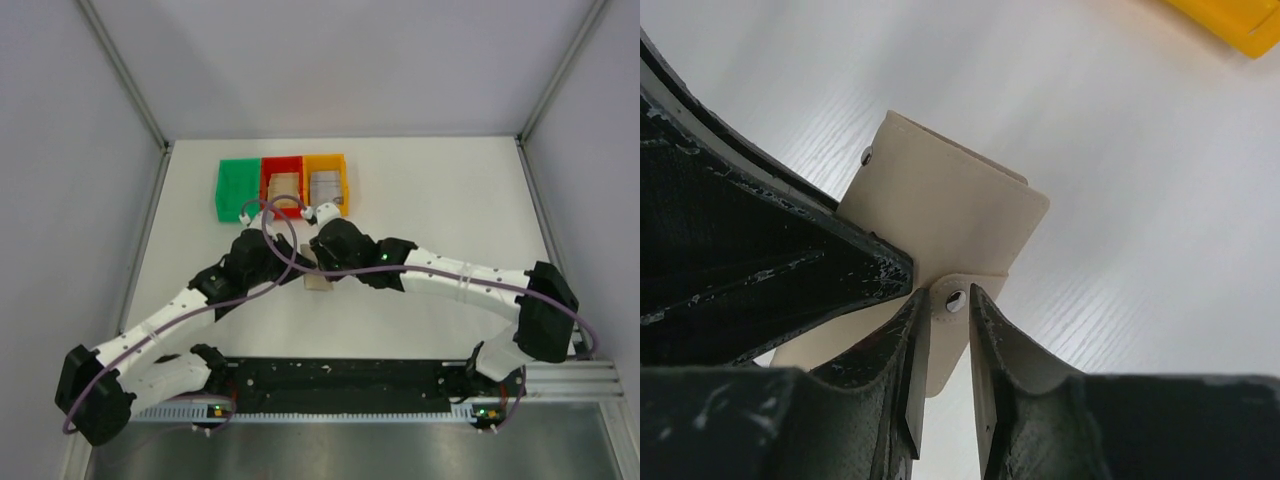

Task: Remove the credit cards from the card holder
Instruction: Open the card holder at the center of the board.

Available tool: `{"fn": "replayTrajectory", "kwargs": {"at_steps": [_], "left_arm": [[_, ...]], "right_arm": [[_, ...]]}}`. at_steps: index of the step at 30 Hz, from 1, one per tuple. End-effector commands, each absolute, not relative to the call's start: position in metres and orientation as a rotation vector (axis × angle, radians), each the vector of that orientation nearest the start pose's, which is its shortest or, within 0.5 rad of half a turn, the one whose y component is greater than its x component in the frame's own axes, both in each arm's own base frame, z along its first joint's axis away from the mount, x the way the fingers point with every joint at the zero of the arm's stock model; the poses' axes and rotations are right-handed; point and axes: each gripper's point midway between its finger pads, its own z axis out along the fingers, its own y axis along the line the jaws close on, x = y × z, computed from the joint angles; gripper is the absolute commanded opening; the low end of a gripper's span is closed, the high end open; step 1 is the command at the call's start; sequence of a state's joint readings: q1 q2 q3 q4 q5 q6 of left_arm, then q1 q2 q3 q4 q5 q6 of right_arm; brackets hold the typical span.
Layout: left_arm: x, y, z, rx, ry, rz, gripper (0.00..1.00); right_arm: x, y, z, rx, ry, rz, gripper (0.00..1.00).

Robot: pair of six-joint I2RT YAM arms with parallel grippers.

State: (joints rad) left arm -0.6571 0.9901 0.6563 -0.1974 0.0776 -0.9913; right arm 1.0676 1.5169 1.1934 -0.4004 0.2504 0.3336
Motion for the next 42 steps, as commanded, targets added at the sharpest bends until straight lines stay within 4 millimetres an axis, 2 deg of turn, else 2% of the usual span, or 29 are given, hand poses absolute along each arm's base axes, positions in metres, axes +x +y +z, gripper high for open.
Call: {"fn": "replayTrajectory", "kwargs": {"at_steps": [1, 5, 8, 9, 13, 18, 26, 28, 32, 34, 38, 42], "left_arm": [[0.237, -0.254, 0.224, -0.268, 2.099, -1.142, 0.0], [0.236, -0.257, 0.235, -0.252, 2.066, -1.152, 0.0], [0.234, -0.255, 0.241, -0.251, 2.043, -1.155, 0.0], [0.234, -0.255, 0.241, -0.252, 2.039, -1.156, 0.0], [0.233, -0.248, 0.246, -0.267, 1.999, -1.154, 0.0], [0.234, -0.238, 0.248, -0.285, 1.952, -1.128, 0.0], [0.237, -0.218, 0.252, -0.328, 1.867, -1.076, 0.0], [0.237, -0.218, 0.252, -0.319, 1.867, -1.068, 0.0], [0.238, -0.222, 0.248, -0.301, 1.859, -1.098, 0.0], [0.239, -0.225, 0.247, -0.288, 1.847, -1.116, 0.0], [0.24, -0.225, 0.242, -0.278, 1.848, -1.116, 0.0], [0.241, -0.227, 0.241, -0.275, 1.848, -1.133, 0.0]], "right_arm": [[0.229, 0.354, 0.154, -0.677, 2.231, 0.367, 0.24], [0.235, 0.343, 0.142, -0.617, 2.262, 0.22, 0.22], [0.239, 0.33, 0.136, -0.594, 2.264, 0.131, 0.03], [0.239, 0.329, 0.132, -0.6, 2.269, 0.12, 0.0], [0.241, 0.317, 0.127, -0.544, 2.295, 0.114, 0.0], [0.251, 0.293, 0.13, -0.462, 2.305, 0.094, 0.0], [0.257, 0.249, 0.116, -0.341, 2.365, 0.062, 0.0], [0.258, 0.245, 0.117, -0.326, 2.369, 0.084, 0.0], [0.254, 0.256, 0.134, -0.311, 2.346, 0.249, 0.0], [0.251, 0.266, 0.15, -0.29, 2.317, 0.402, 0.07], [0.241, 0.281, 0.19, -0.233, 2.193, 0.792, 0.41], [0.231, 0.292, 0.23, -0.217, 2.027, 1.083, 0.62]]}}
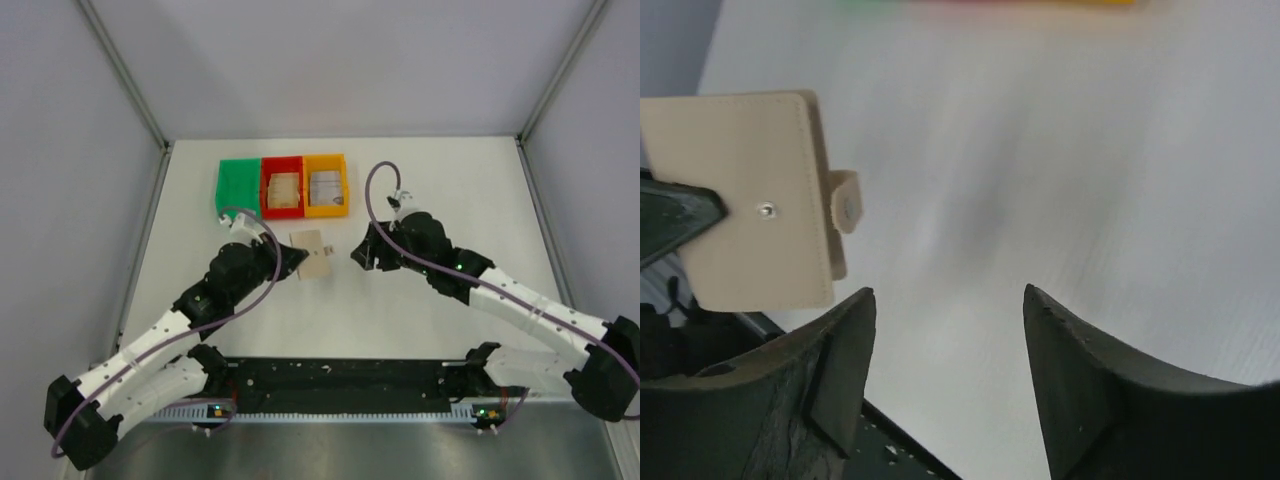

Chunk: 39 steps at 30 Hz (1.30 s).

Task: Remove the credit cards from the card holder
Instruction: Open the card holder at the center of the board.

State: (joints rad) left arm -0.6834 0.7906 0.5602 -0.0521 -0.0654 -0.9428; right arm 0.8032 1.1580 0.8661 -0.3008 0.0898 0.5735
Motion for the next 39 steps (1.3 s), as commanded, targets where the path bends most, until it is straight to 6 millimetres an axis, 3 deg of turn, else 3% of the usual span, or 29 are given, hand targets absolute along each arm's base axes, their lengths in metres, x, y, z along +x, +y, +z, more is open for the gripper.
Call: {"fn": "replayTrajectory", "kwargs": {"at_steps": [1, 4, 6, 11, 17, 22, 28, 34, 39], "left_arm": [[0.239, -0.23, 0.243, -0.266, 1.846, -1.153, 0.0], [0.233, -0.24, 0.25, -0.225, 1.826, -1.234, 0.0], [0.231, -0.244, 0.256, -0.208, 1.809, -1.274, 0.0], [0.222, -0.252, 0.265, -0.163, 1.782, -1.363, 0.0], [0.214, -0.259, 0.263, -0.138, 1.796, -1.427, 0.0], [0.214, -0.255, 0.255, -0.16, 1.803, -1.414, 0.0], [0.213, -0.256, 0.262, -0.156, 1.786, -1.431, 0.0], [0.213, -0.26, 0.263, -0.149, 1.783, -1.453, 0.0], [0.211, -0.267, 0.266, -0.112, 1.768, -1.501, 0.0]], "right_arm": [[0.226, 0.296, 0.233, -0.224, 2.018, 1.134, 0.64], [0.22, 0.313, 0.246, -0.23, 1.959, 1.291, 0.66], [0.219, 0.318, 0.244, -0.2, 1.937, 1.353, 0.66], [0.225, 0.316, 0.231, -0.149, 1.946, 1.335, 0.64], [0.233, 0.303, 0.228, -0.071, 1.909, 1.351, 0.48], [0.233, 0.296, 0.226, -0.056, 1.91, 1.337, 0.42], [0.234, 0.29, 0.21, -0.034, 1.941, 1.309, 0.28], [0.234, 0.29, 0.196, -0.055, 1.992, 1.28, 0.26], [0.232, 0.296, 0.197, -0.083, 1.98, 1.317, 0.17]]}}
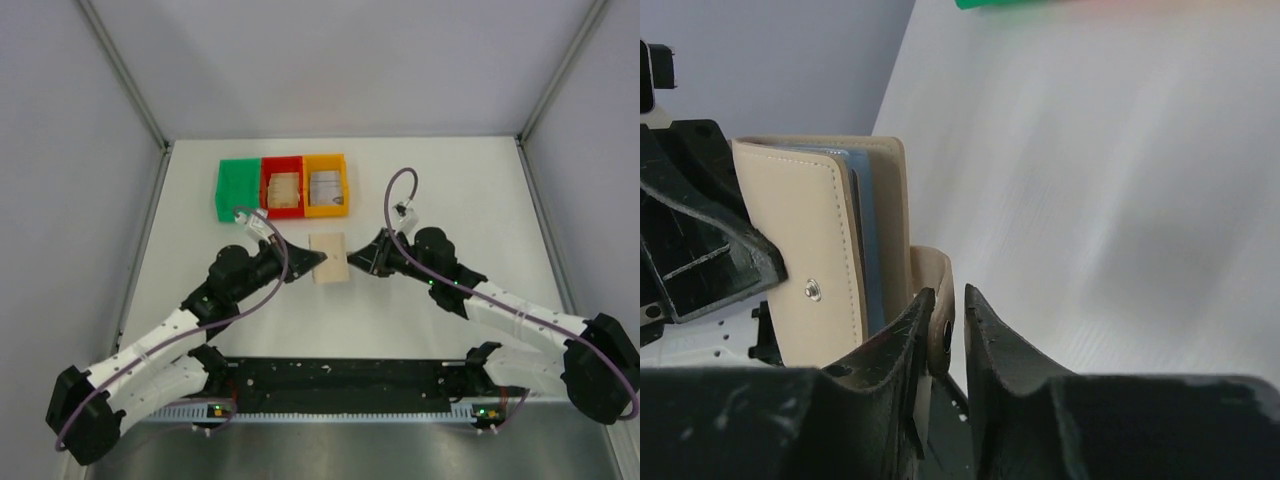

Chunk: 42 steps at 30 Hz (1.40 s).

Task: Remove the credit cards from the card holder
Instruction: Open the card holder at the center of the board.

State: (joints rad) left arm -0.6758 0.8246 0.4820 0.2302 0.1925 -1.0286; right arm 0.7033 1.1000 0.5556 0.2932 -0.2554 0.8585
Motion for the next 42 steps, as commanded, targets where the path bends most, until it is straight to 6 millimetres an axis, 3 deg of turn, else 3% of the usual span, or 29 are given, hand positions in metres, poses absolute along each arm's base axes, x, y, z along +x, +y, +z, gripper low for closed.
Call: {"fn": "replayTrajectory", "kwargs": {"at_steps": [1, 4, 6, 8, 11, 15, 20, 22, 28, 38, 42], "left_arm": [[0.211, -0.269, 0.266, -0.108, 1.763, -1.508, 0.0], [0.213, -0.27, 0.26, -0.101, 1.765, -1.498, 0.0], [0.217, -0.268, 0.249, -0.092, 1.781, -1.454, 0.0], [0.223, -0.265, 0.228, -0.086, 1.819, -1.37, 0.01], [0.229, -0.263, 0.192, -0.071, 1.888, -1.283, 0.1], [0.23, -0.267, 0.141, -0.007, 2.019, -1.198, 0.28], [0.232, -0.261, 0.085, -0.028, 2.151, -1.091, 0.72], [0.233, -0.257, 0.072, -0.044, 2.19, -1.04, 0.83], [0.241, -0.248, 0.072, -0.105, 2.26, -0.927, 0.88], [0.258, -0.266, 0.114, -0.041, 2.264, -0.85, 0.93], [0.266, -0.267, 0.105, -0.028, 2.289, -0.738, 0.92]], "right_arm": [[0.231, 0.298, 0.198, -0.092, 1.974, 1.327, 0.13], [0.233, 0.295, 0.195, -0.096, 1.978, 1.298, 0.0], [0.235, 0.29, 0.189, -0.097, 1.997, 1.254, 0.0], [0.236, 0.285, 0.178, -0.101, 2.033, 1.202, 0.0], [0.24, 0.279, 0.157, -0.121, 2.093, 1.114, 0.0], [0.242, 0.279, 0.124, -0.146, 2.174, 1.057, 0.0], [0.243, 0.282, 0.1, -0.183, 2.225, 1.028, 0.0], [0.241, 0.285, 0.103, -0.2, 2.225, 1.049, 0.0], [0.243, 0.286, 0.105, -0.228, 2.25, 1.025, 0.0], [0.24, 0.283, 0.084, -0.229, 2.314, 0.989, 0.0], [0.242, 0.283, 0.086, -0.234, 2.311, 0.981, 0.0]]}}
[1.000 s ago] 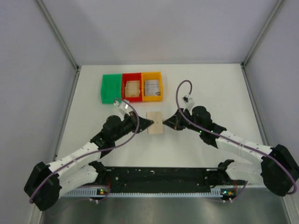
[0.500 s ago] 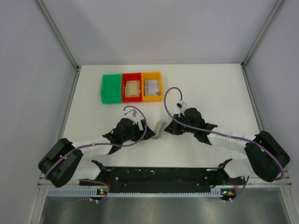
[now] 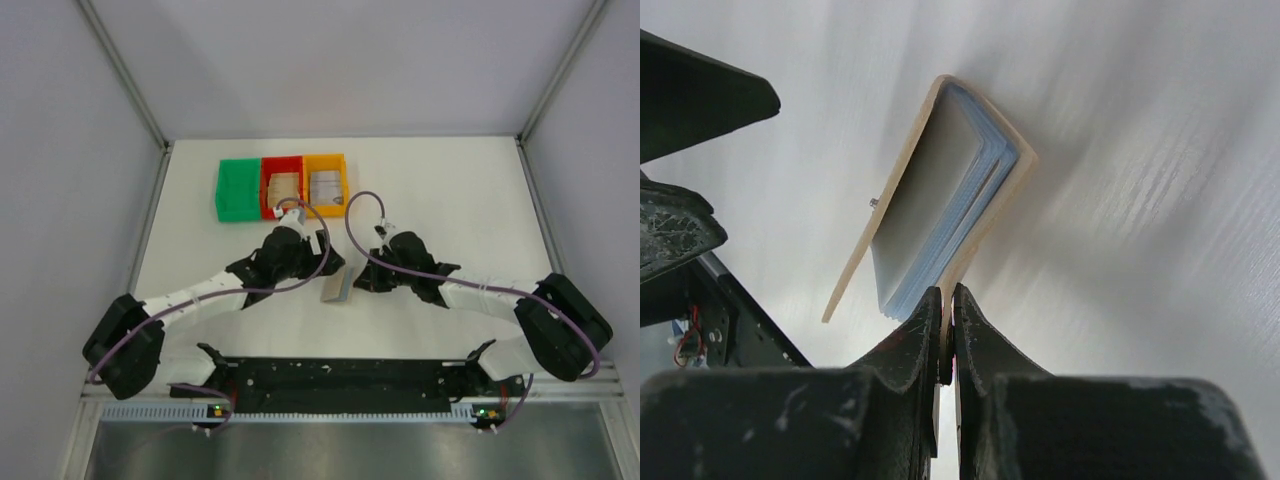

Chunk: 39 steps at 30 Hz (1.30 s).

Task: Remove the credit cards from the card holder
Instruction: Open the card holder at the center of the board.

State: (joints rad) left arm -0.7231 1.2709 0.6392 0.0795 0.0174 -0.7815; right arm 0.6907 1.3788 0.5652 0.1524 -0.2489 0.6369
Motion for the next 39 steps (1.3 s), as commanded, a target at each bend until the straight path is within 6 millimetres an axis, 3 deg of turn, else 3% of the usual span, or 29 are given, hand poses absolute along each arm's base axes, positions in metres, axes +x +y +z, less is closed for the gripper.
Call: {"fn": "replayTrajectory", "kwargs": {"at_steps": [1, 4, 14, 18, 20, 22, 24, 32, 39], "left_arm": [[0.264, -0.264, 0.098, -0.023, 2.321, -0.697, 0.9], [0.263, -0.268, 0.089, 0.022, 2.351, -0.638, 0.87], [0.261, -0.287, 0.096, 0.135, 2.341, -0.531, 0.87], [0.261, -0.286, 0.089, 0.149, 2.362, -0.473, 0.86], [0.262, -0.28, 0.079, 0.148, 2.381, -0.426, 0.81], [0.262, -0.269, 0.071, 0.133, 2.393, -0.354, 0.65], [0.263, -0.255, 0.066, 0.119, 2.398, -0.266, 0.58], [0.259, -0.21, 0.067, 0.007, 2.378, -0.179, 0.54], [0.24, -0.183, 0.045, -0.082, 2.442, -0.179, 0.53]], "right_arm": [[0.243, 0.283, 0.086, -0.235, 2.31, 0.978, 0.0], [0.243, 0.284, 0.087, -0.24, 2.312, 0.976, 0.0], [0.243, 0.283, 0.086, -0.247, 2.315, 0.967, 0.0], [0.243, 0.282, 0.085, -0.249, 2.319, 0.96, 0.0], [0.243, 0.281, 0.084, -0.252, 2.321, 0.952, 0.0], [0.243, 0.28, 0.084, -0.256, 2.323, 0.947, 0.0], [0.242, 0.279, 0.083, -0.26, 2.328, 0.937, 0.0], [0.241, 0.273, 0.079, -0.273, 2.341, 0.9, 0.0], [0.24, 0.27, 0.067, -0.27, 2.372, 0.868, 0.0]]}}
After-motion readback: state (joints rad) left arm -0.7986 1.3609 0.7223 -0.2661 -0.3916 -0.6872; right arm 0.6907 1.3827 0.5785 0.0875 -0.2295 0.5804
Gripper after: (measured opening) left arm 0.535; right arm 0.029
